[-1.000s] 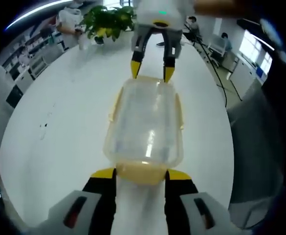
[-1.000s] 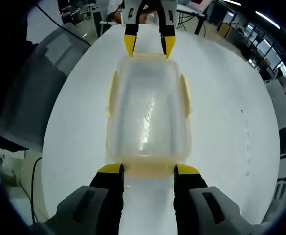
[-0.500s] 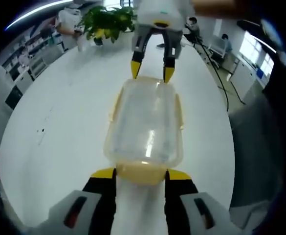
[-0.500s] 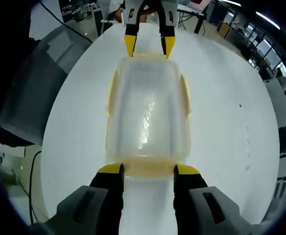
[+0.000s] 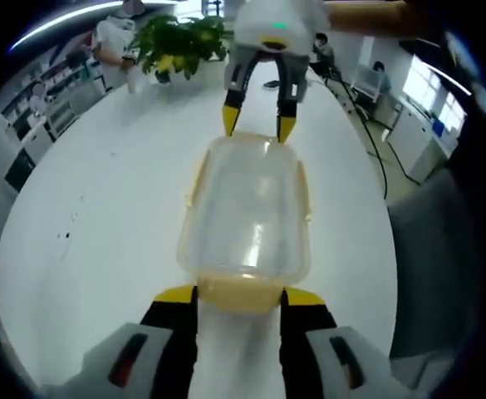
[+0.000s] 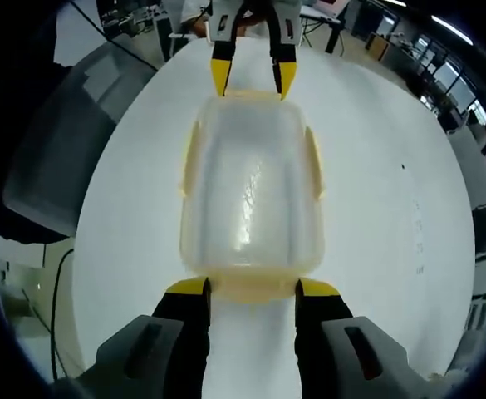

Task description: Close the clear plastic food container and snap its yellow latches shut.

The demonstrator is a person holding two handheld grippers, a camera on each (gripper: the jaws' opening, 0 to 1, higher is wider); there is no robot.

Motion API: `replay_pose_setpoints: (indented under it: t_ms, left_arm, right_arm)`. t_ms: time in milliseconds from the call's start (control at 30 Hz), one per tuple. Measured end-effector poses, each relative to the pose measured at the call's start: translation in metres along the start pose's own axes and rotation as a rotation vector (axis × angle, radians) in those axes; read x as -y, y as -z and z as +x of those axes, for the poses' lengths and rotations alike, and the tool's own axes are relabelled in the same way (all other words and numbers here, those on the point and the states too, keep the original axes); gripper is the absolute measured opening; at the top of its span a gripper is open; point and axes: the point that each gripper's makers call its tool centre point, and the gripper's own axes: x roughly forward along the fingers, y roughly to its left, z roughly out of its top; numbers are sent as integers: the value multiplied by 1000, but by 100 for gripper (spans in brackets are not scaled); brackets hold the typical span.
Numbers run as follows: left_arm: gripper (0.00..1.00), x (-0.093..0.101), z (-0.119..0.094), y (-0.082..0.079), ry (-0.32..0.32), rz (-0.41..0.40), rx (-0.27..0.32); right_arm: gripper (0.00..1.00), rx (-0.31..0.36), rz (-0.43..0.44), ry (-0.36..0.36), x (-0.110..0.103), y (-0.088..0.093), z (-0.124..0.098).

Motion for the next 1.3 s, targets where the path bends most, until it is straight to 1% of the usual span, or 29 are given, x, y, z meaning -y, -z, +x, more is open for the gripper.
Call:
replay_pose_setpoints:
  t_ms: [67,167,533,700,800,867,1000,1100,1233,1300]
  left_arm:
    - [33,3,3,-1,4,-5,-4]
    - [33,1,3,0,5,-9,-1]
    - [33,3,10,4,20,-18,-14]
    - [33,7,14,3,30,1,-22]
    - [33,8,18,4,32,32,-50]
    - [33,9,20,5,28,66,-74]
    - [34,8,19,4,35,63,-87]
    - [34,8,19,4,37,76,-102]
    - [34,7,19,4,29,84,-101]
    - [34,6,20,3,24,77,-92]
  right_arm:
    - [37,-4,2,-5,-1,2,-1]
    - [37,-5,2,-4,-1,4,-1]
    - [37,9,12,-5,-1,5,3]
    - [37,6,7,-12,-5,8,4]
    - [37,-4,0,-11,-5,9,7]
    - [37,-15,-9,-8,-5,8,7]
    - [38,-27,-12,-5,-5,9,7]
    - [38,-27,-22,0,-5,9,6]
    - [38,-27,-23,16,-6,11,6]
    - [39,-31,-22,19,-6,12,6]
